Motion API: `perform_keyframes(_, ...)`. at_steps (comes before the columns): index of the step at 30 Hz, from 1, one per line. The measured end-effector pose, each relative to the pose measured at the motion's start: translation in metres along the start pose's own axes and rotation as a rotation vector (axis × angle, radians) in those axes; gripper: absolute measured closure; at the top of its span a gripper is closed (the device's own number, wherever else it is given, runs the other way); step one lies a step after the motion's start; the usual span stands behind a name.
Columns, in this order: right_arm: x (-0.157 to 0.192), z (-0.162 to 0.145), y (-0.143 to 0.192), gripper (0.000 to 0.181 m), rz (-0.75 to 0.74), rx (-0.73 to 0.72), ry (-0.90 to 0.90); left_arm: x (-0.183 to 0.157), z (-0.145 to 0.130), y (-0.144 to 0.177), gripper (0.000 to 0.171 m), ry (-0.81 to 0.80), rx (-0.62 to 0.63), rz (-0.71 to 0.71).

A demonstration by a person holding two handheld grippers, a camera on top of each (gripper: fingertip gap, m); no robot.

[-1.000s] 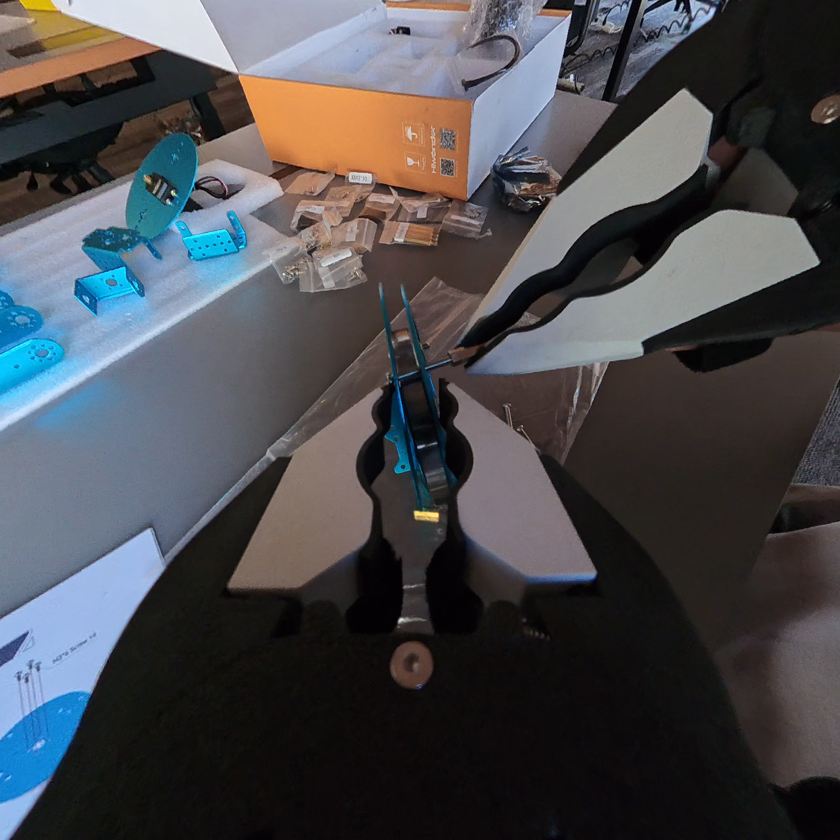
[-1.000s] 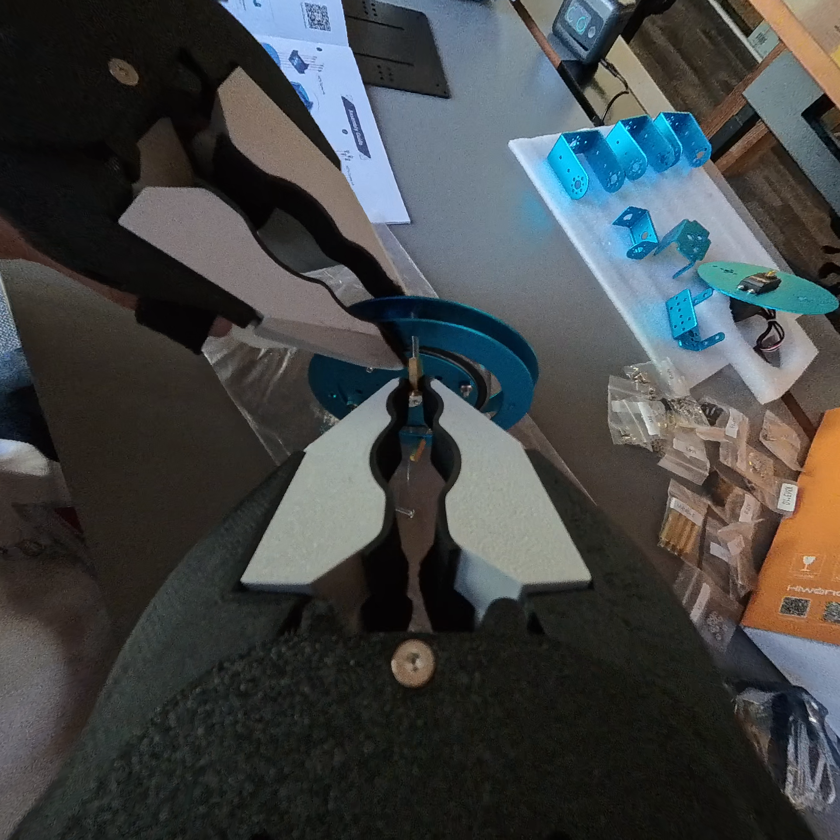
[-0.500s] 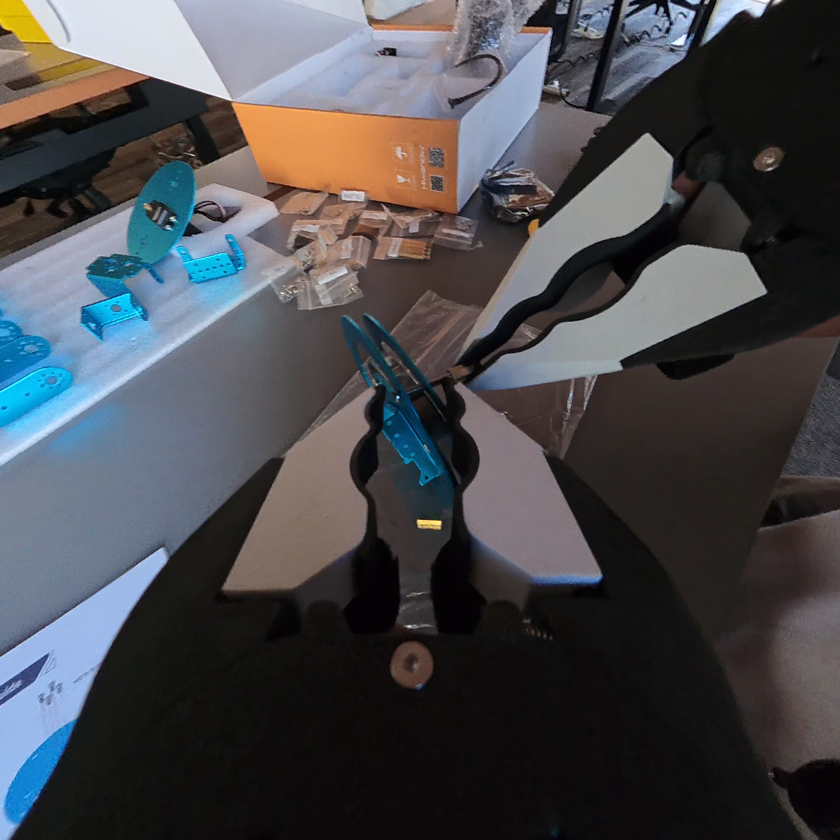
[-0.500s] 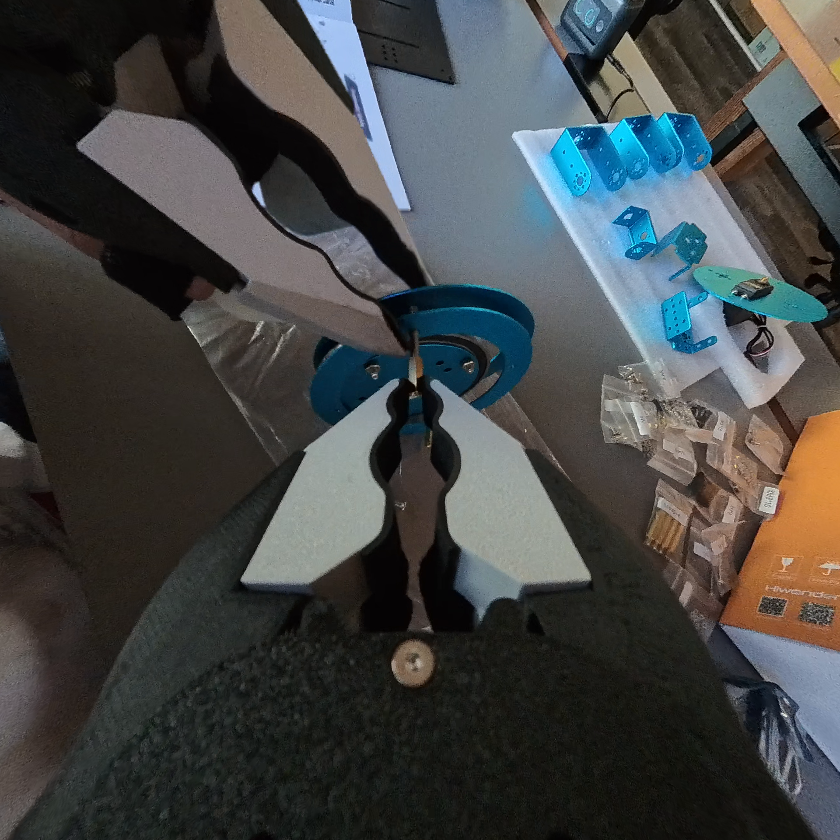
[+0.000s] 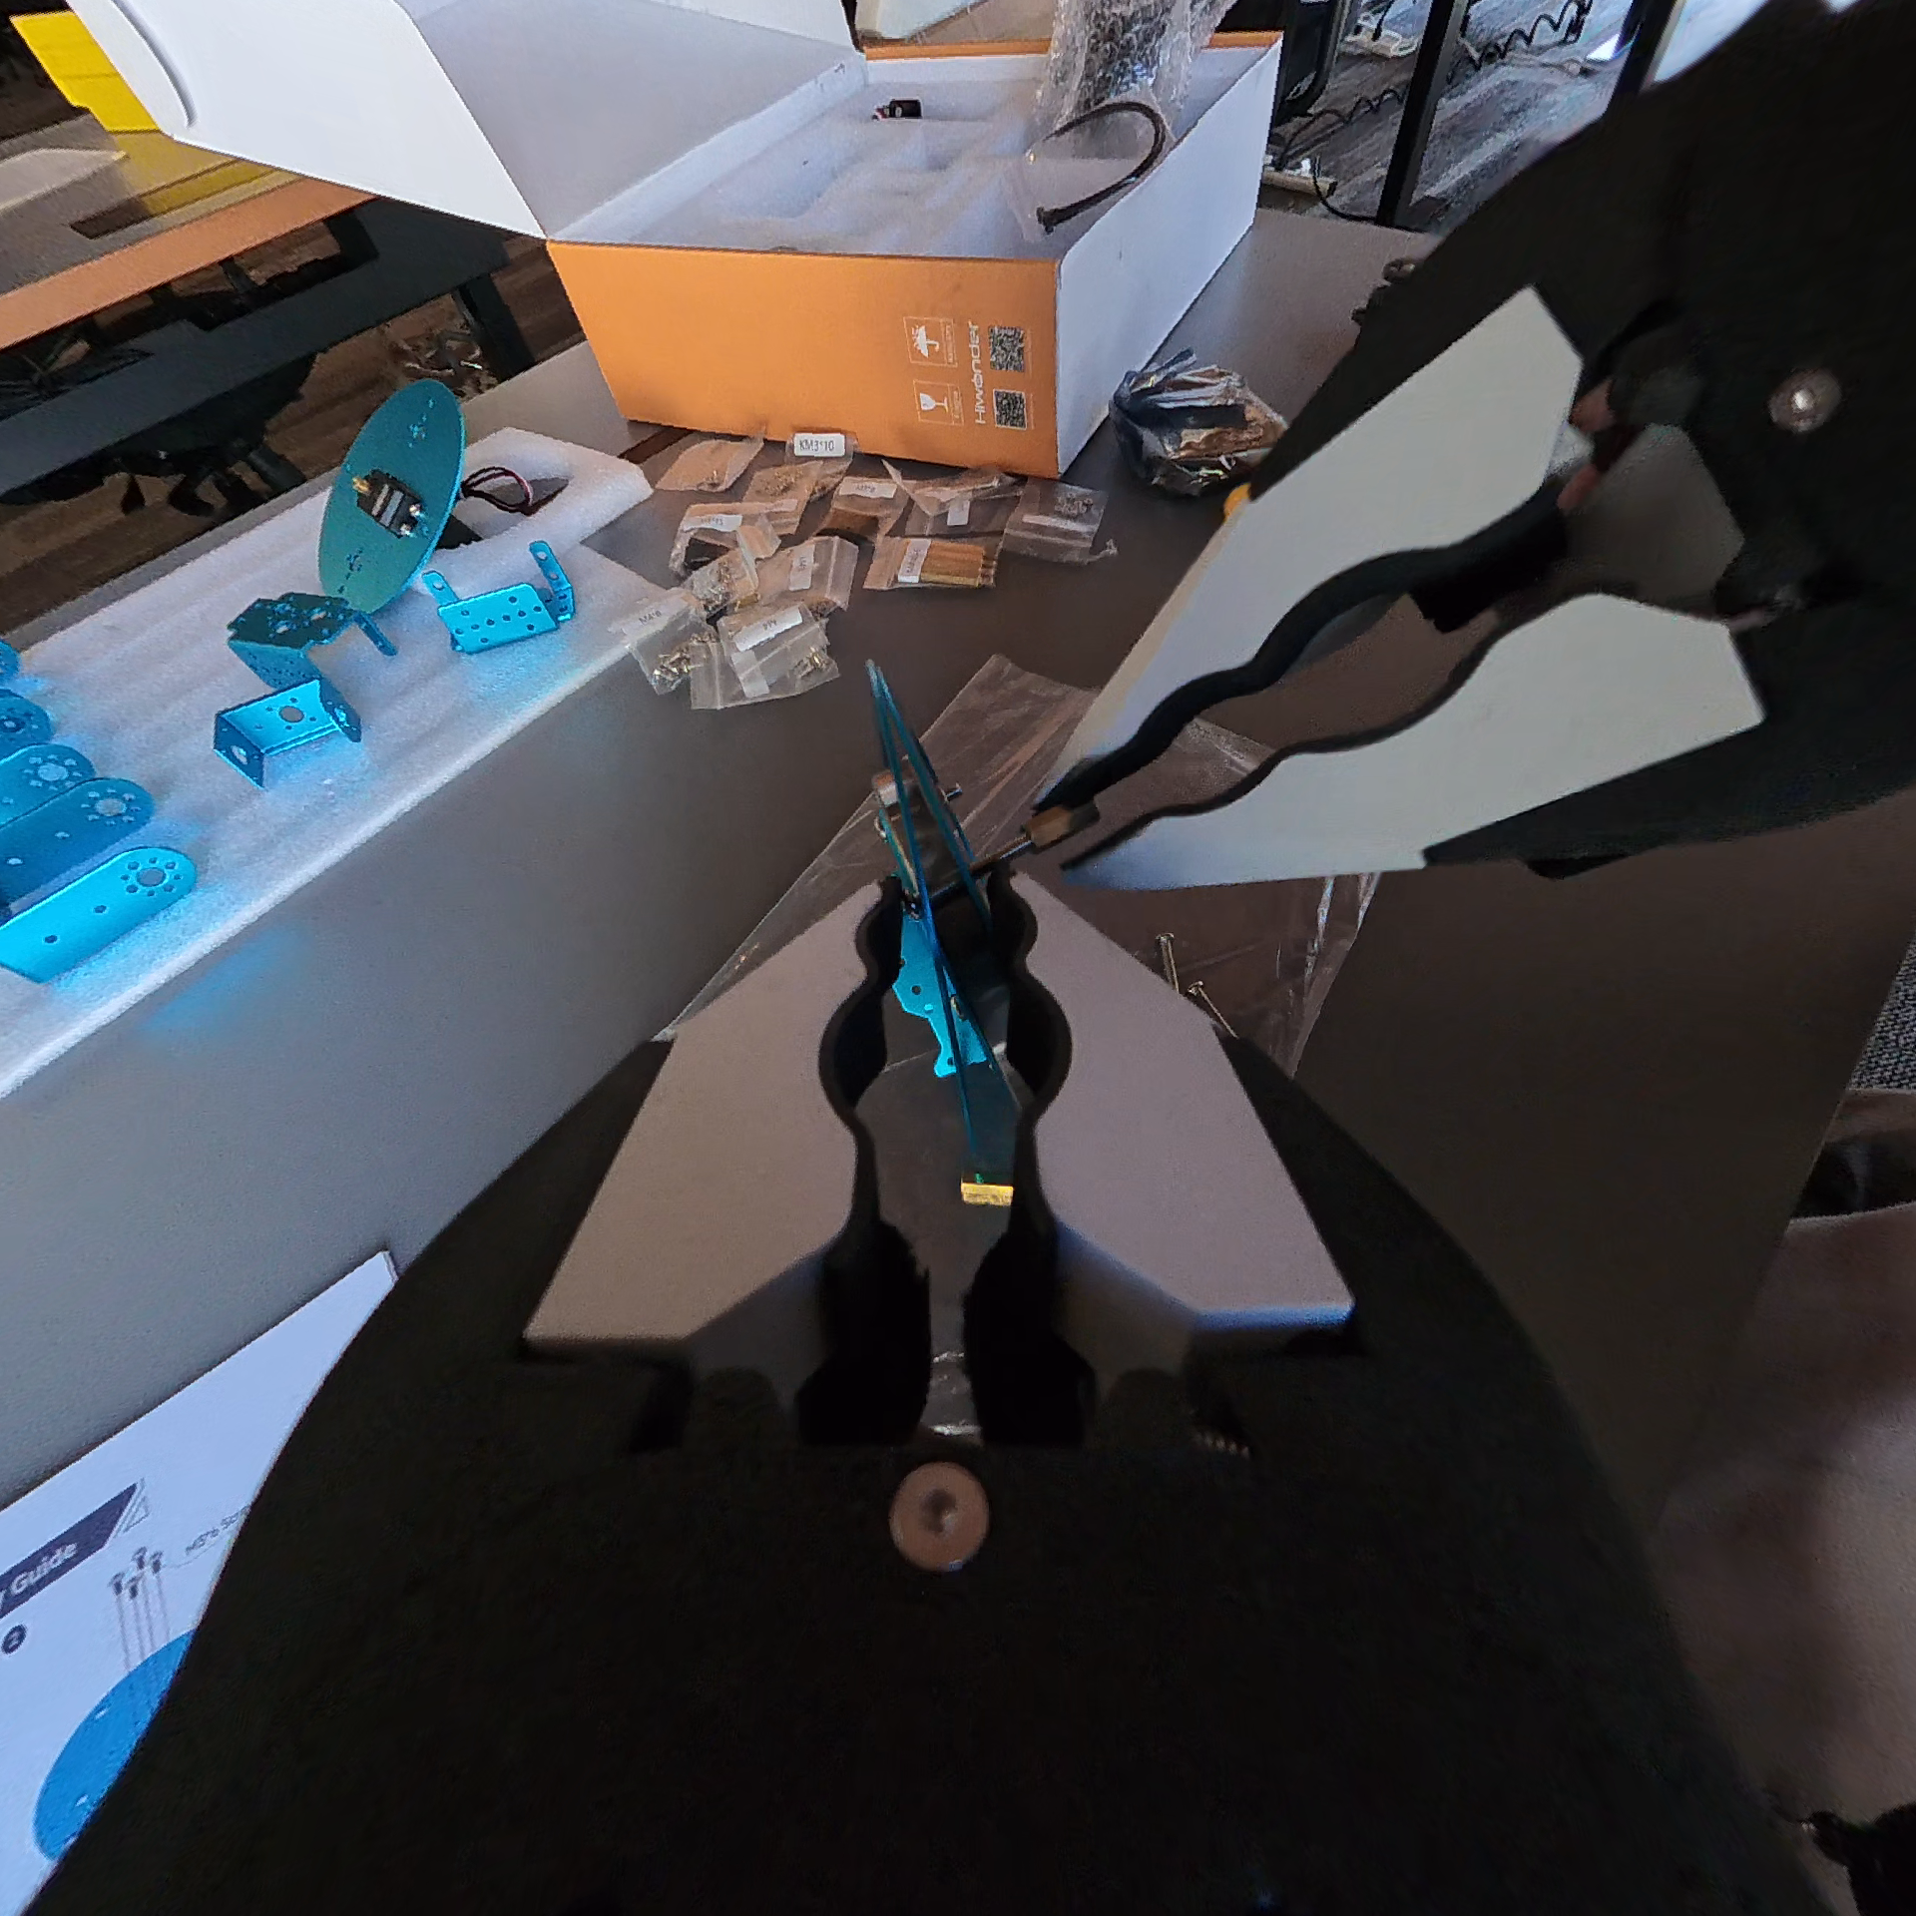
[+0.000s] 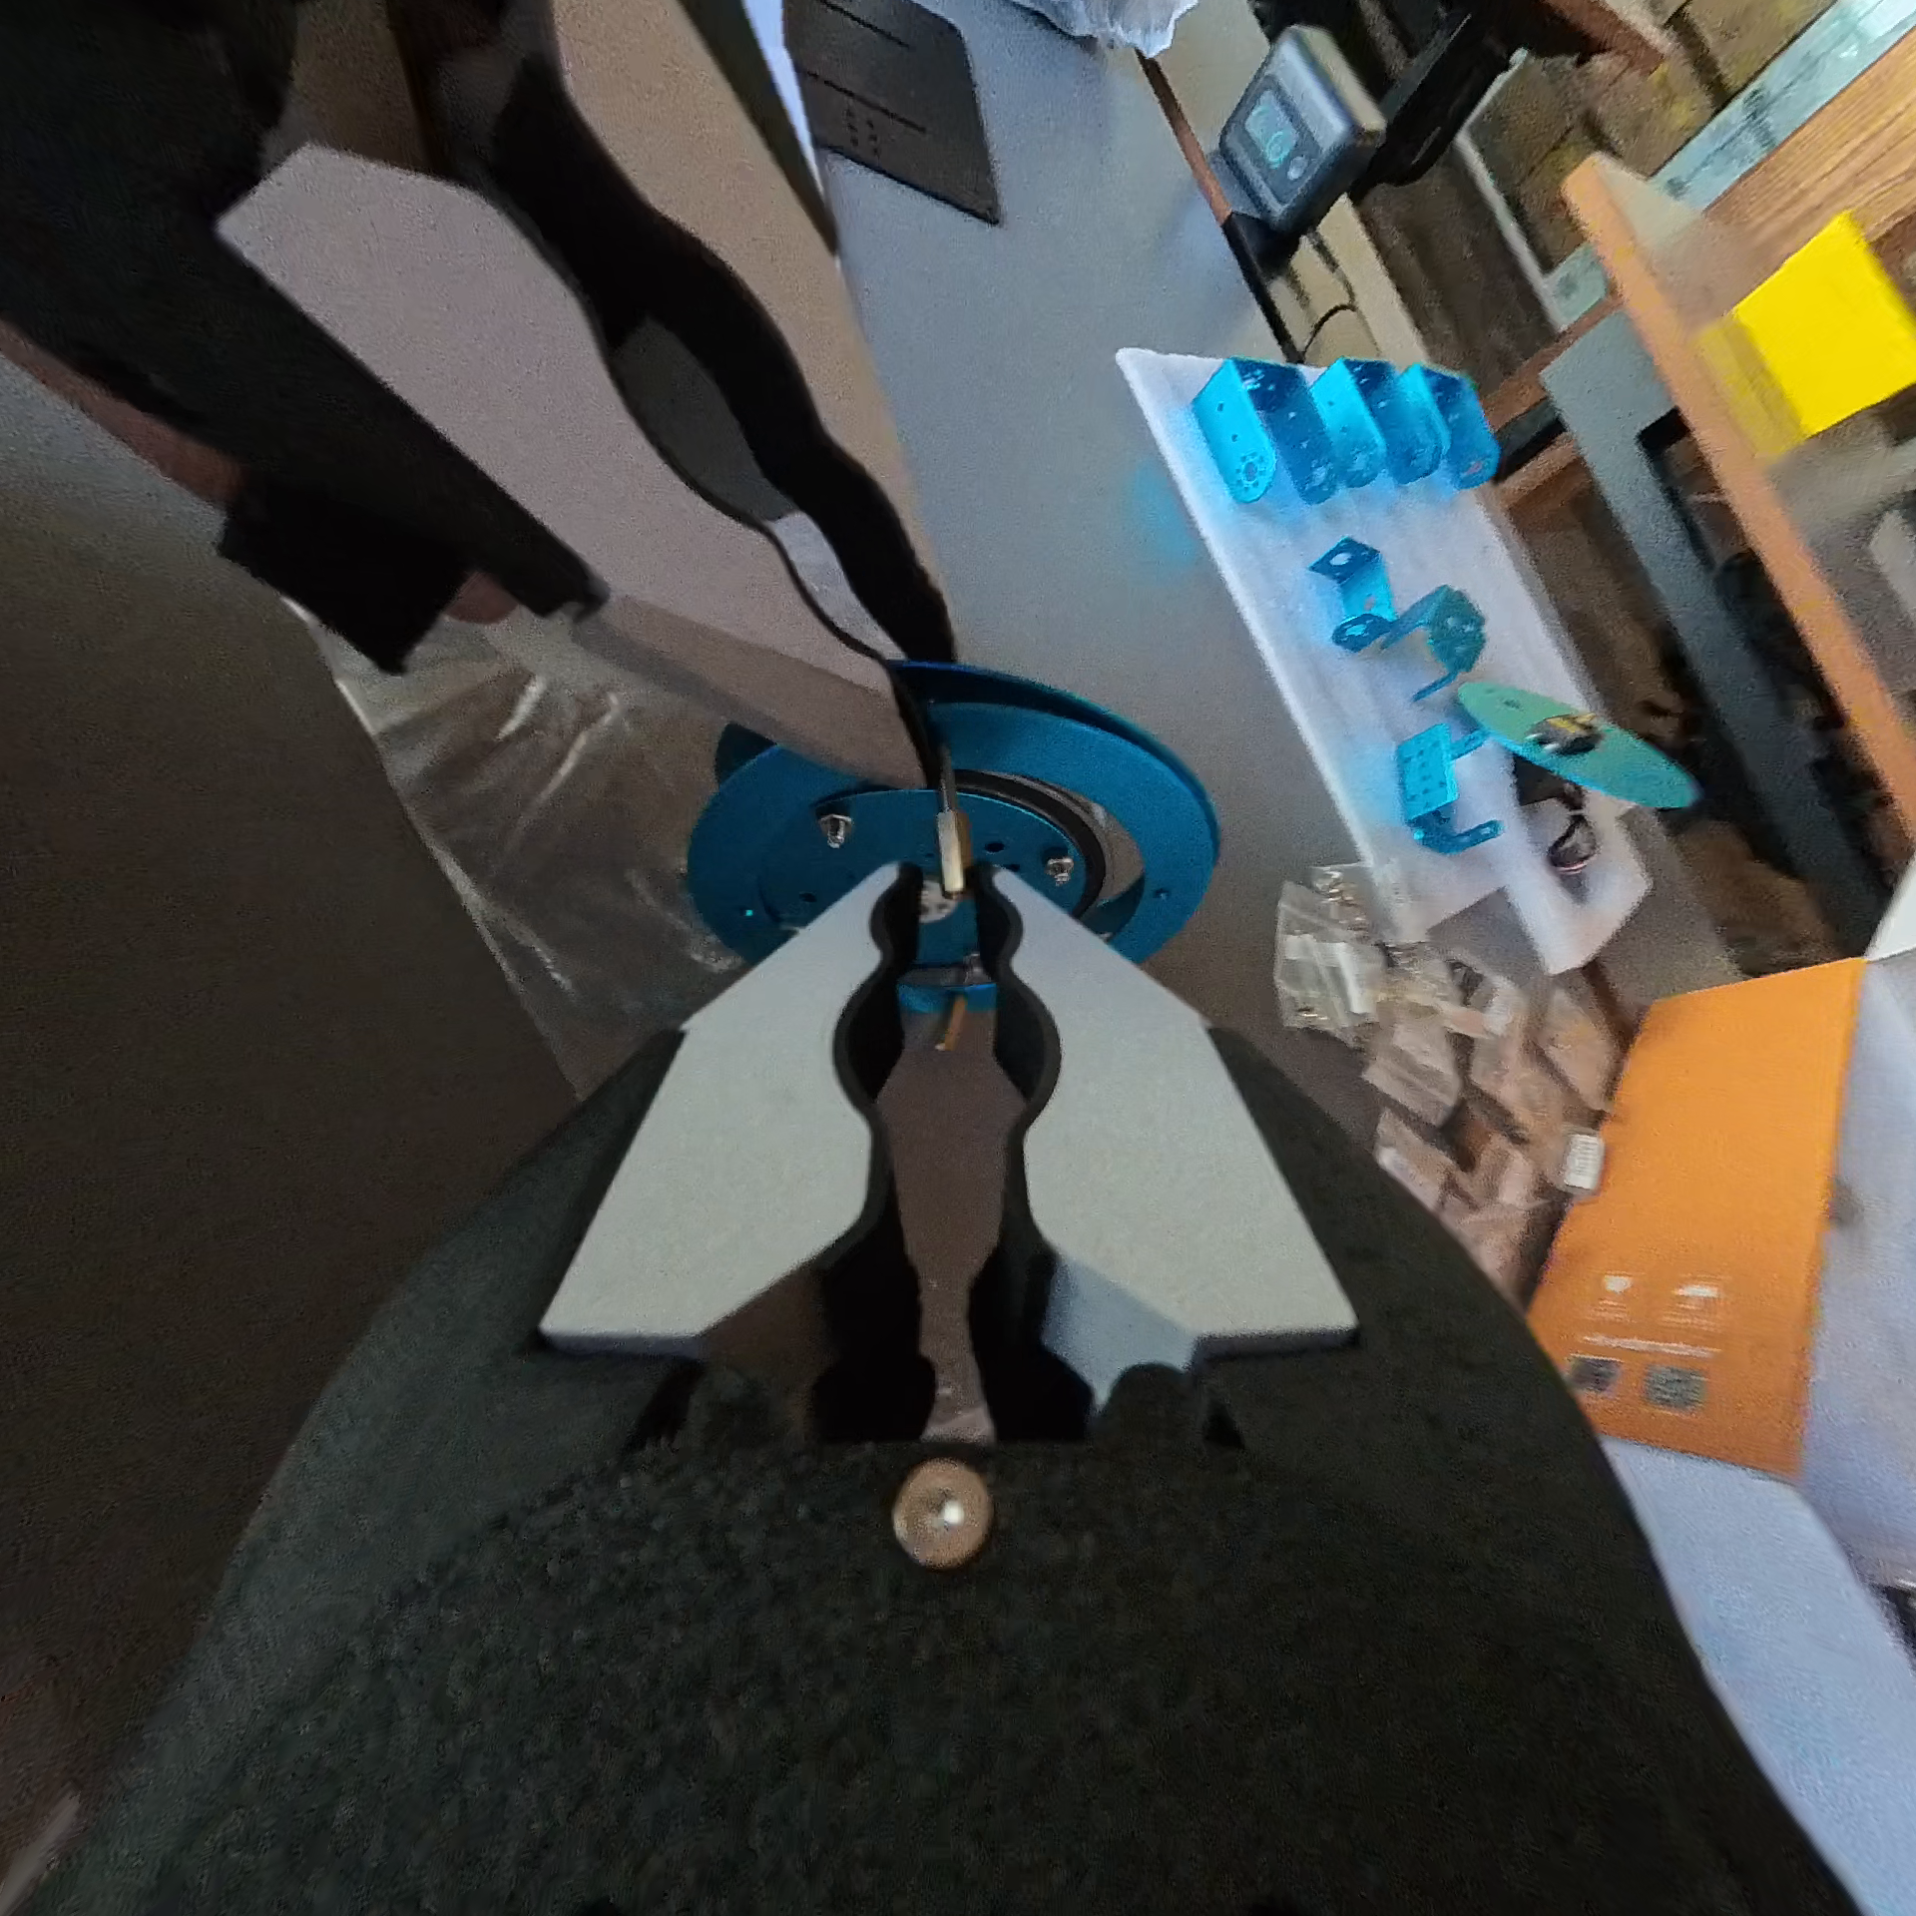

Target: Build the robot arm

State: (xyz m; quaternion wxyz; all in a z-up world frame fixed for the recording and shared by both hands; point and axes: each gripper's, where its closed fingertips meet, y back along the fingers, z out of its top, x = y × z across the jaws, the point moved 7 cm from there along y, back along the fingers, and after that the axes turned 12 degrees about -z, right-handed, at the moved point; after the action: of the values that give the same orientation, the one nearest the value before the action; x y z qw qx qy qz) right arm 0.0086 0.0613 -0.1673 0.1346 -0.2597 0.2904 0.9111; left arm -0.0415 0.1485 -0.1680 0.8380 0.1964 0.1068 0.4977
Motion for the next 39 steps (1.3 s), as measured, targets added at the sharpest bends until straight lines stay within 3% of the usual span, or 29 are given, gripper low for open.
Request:
perform_keyframes(4,0.004,0.001,0.000,0.177,-0.126,-0.017,0.206,0.000,0.000,0.000,0.156,-0.012,0.011,0.005)
perform_keyframes(6,0.001,0.002,0.000,0.177,-0.041,0.006,0.106,0.000,-0.001,0.000,0.156,-0.018,0.014,0.004)
perform_keyframes(9,-0.013,-0.004,-0.005,0.177,0.284,0.055,-0.340,-0.001,-0.003,0.000,0.156,-0.023,0.010,0.007)
perform_keyframes(12,-0.020,-0.020,-0.016,0.178,0.731,0.136,-0.961,-0.002,-0.003,0.000,0.156,-0.029,0.008,0.009)
perform_keyframes(13,-0.019,-0.025,-0.018,0.177,0.853,0.163,-1.109,-0.002,-0.003,0.000,0.156,-0.029,0.007,0.007)
perform_keyframes(15,-0.017,-0.029,-0.021,0.177,0.952,0.179,-1.236,-0.003,-0.003,0.000,0.156,-0.032,0.008,0.003)
perform_keyframes(17,-0.017,-0.025,-0.019,0.177,0.856,0.149,-1.096,-0.004,-0.004,0.000,0.156,-0.034,0.010,0.000)
perform_keyframes(22,-0.009,0.003,0.003,0.156,0.286,-0.062,-0.271,-0.003,-0.004,0.000,0.156,-0.029,0.010,-0.007)
perform_keyframes(25,0.005,0.002,0.003,0.158,0.037,-0.101,0.157,-0.003,-0.004,0.000,0.156,-0.032,0.012,-0.008)
perform_keyframes(29,0.009,0.000,-0.002,0.174,-0.070,-0.148,0.348,-0.004,-0.005,0.001,0.156,-0.031,0.012,-0.005)
perform_keyframes(32,0.006,0.002,-0.005,0.176,-0.055,-0.138,0.349,-0.003,-0.005,0.000,0.156,-0.033,0.011,0.006)
perform_keyframes(34,0.001,0.002,-0.005,0.177,0.046,-0.102,0.190,-0.004,-0.005,0.000,0.156,-0.039,0.015,0.009)
perform_keyframes(35,-0.003,0.001,-0.007,0.177,0.156,-0.064,0.020,-0.004,-0.005,0.000,0.156,-0.042,0.015,0.010)
perform_keyframes(39,-0.016,-0.018,-0.019,0.177,0.732,0.101,-0.911,-0.005,-0.005,-0.001,0.156,-0.046,0.012,0.009)
